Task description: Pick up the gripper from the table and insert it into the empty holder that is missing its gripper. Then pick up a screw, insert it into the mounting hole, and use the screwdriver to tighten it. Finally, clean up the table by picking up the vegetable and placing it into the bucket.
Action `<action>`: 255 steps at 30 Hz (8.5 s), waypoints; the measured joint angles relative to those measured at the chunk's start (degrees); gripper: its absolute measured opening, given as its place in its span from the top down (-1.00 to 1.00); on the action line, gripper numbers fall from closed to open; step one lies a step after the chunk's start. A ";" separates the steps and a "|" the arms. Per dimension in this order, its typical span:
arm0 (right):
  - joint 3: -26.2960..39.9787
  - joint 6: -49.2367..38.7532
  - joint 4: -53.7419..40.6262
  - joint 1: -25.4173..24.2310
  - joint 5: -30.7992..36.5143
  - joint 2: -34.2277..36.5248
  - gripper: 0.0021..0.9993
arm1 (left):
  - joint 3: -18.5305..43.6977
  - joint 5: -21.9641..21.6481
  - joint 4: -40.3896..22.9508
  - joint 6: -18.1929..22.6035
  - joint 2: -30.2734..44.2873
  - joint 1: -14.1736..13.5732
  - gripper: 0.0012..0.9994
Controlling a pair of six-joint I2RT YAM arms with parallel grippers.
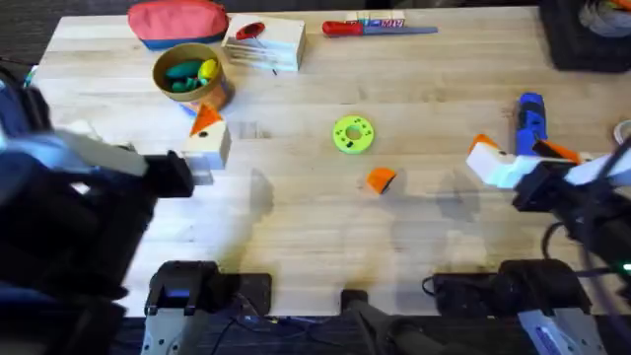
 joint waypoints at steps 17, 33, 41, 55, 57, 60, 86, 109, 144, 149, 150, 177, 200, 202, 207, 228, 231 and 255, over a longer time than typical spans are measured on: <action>23.04 2.32 -10.03 0.00 -3.71 22.88 -0.98 | 24.74 -4.17 -19.14 2.08 34.19 0.27 -0.91; 23.05 2.43 -9.92 0.01 -3.87 22.86 -0.98 | 24.74 1.59 -16.75 -5.73 59.85 36.66 -0.92; 23.06 1.29 -9.83 0.00 -3.87 22.87 -0.98 | 24.74 7.25 -16.40 -6.32 66.05 42.27 0.68; 23.06 0.86 -10.95 0.00 -3.87 22.86 -0.99 | 27.71 19.91 -20.64 -1.36 53.33 23.03 -0.47; 23.06 0.85 -11.14 0.00 -3.87 22.86 -0.99 | 27.90 20.75 -21.42 -1.20 49.20 17.31 -0.90; 23.06 0.84 -12.15 0.00 -3.88 22.89 -0.99 | 27.93 21.28 -21.73 -1.33 44.18 9.38 -0.95; 23.06 0.68 -29.61 0.00 -3.89 22.87 -0.99 | 27.93 22.32 -6.81 -1.78 38.38 -14.64 -0.95; 23.06 0.66 -29.61 0.00 -3.87 22.86 -0.99 | -18.44 22.82 29.01 -0.08 1.57 -20.15 -0.96; 23.06 0.66 -29.61 0.00 -3.88 22.86 -0.98 | -30.65 25.58 31.70 -1.97 -12.60 -20.59 -0.95; 23.06 0.66 -29.61 0.00 -3.87 22.88 -0.99 | -30.65 25.60 31.70 -1.97 -12.59 -20.59 -0.96; 23.06 0.67 -29.61 0.00 -3.87 22.86 -0.98 | -30.65 25.59 31.70 -1.99 -12.61 -20.59 -0.96; 23.06 0.10 -17.06 12.69 -11.86 33.88 -0.99 | -30.72 39.86 31.81 -6.06 -12.59 -20.59 -0.96; 23.06 -2.47 -6.55 35.82 -4.59 60.16 -0.72 | -30.72 45.34 31.51 -6.10 -12.60 -20.59 -0.96; 23.06 -2.54 -5.55 35.87 -4.05 61.39 -0.54 | -30.72 45.34 31.51 -6.10 -12.60 -20.59 -0.96; 23.06 -2.57 -4.66 35.87 -3.74 61.99 -0.26 | -30.72 45.34 31.51 -6.08 -12.60 -20.59 -0.96; 30.57 -3.01 -13.60 33.73 -3.15 60.48 0.99 | -30.72 45.36 31.51 -6.10 -12.59 -20.59 -0.95; 33.62 -2.70 -14.88 31.74 -3.18 57.23 0.99 | -30.72 45.38 31.51 -6.09 -12.61 -20.59 -0.95; 8.02 36.75 40.04 25.48 -50.86 53.92 0.99 | -30.72 45.53 31.51 -6.10 -12.59 -20.59 -0.95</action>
